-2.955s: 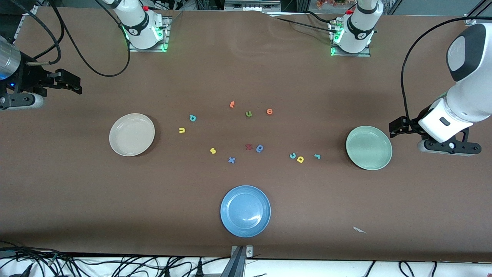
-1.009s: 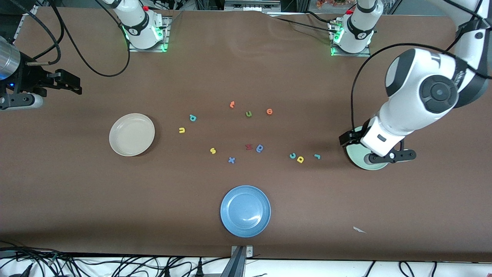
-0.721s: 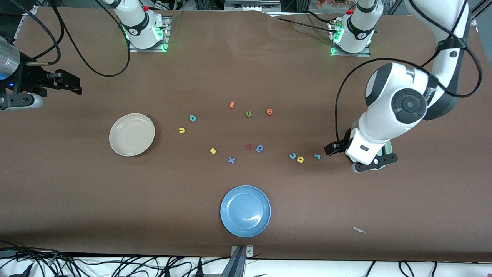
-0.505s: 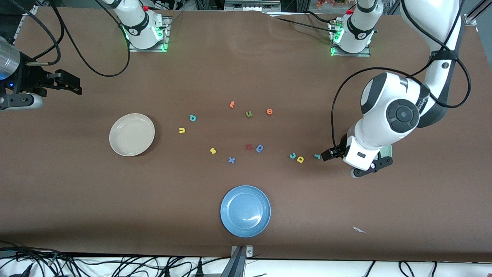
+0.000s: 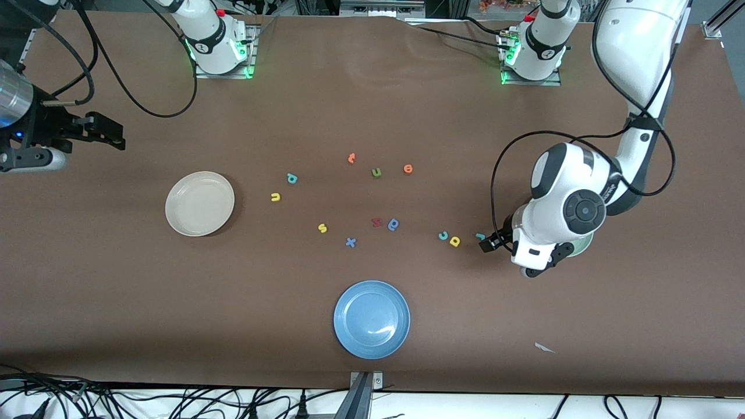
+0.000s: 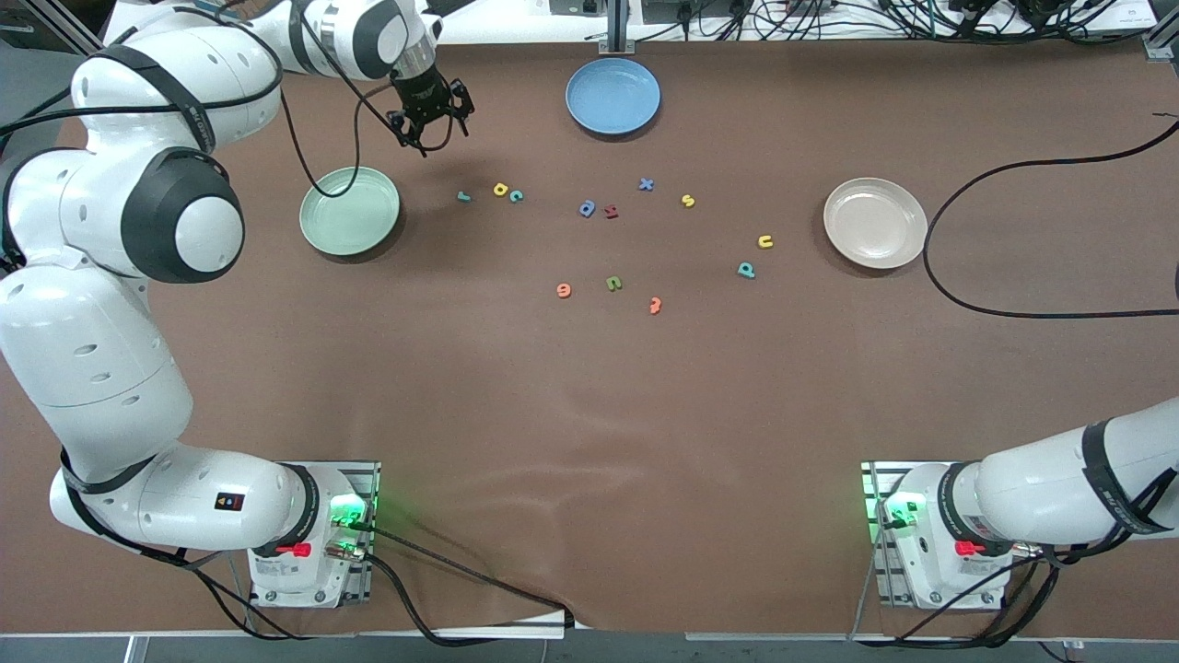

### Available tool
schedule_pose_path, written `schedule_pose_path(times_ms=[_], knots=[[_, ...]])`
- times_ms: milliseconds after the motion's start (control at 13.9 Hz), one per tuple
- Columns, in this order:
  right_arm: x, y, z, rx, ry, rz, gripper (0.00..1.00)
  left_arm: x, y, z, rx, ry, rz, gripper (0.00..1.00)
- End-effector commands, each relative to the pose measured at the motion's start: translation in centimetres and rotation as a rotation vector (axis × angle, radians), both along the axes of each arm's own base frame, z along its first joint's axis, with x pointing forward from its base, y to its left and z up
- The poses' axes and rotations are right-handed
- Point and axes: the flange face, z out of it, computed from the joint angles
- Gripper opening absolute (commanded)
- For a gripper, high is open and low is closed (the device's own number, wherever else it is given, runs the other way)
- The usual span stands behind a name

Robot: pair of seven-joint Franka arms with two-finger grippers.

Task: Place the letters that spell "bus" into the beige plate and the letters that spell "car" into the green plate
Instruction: 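Move the left gripper to the teal r while the right gripper reaches the yellow u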

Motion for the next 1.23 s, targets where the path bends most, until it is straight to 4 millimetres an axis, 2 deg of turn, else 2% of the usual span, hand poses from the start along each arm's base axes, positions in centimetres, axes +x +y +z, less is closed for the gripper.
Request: schedule_pose_path(times_ms=[0,144,288,505,577,649,865,1009,1153], knots=[[0.6,0.5,-0.4,-0.002,0.001,0.012,1.0,-1.0,0.0,-1.9,-0.023,-0.027,0.073,0.91],[0.6,1.6,-0.5,0.008,0.001,0.02,1.0,-1.6,0.0,-3.4,-0.023,-0.033,0.087,0.91],[1.2,3.3,-1.7,0.009,0.016,0.043,1.0,-2.2,0.0,-5.0,-0.024,-0.037,0.09,0.89],[2.0,4.2,-3.0,0.014,0.01,0.057,1.0,-2.7,-0.6,-6.8,-0.02,-0.017,0.086,0.88],[2.4,4.8,-4.2,0.013,0.03,0.061,1.0,-2.8,-0.8,-7.1,-0.018,-0.012,0.095,0.84],[2.5,6.2,-5.1,0.009,0.044,0.078,1.0,-3.0,-0.9,-8.0,-0.016,0.002,0.094,0.8],[3.8,9.0,-8.3,0.024,0.017,0.042,1.0,-3.1,-1.0,-9.1,-0.011,0.001,0.088,0.75],[3.4,10.6,-12.0,0.038,0.003,0.034,1.0,-3.2,-0.9,-10.2,-0.007,0.011,0.089,0.7],[2.4,12.8,-14.9,0.049,-0.022,0.018,1.0,-3.1,-0.9,-10.4,-0.012,-0.002,0.093,0.69]])
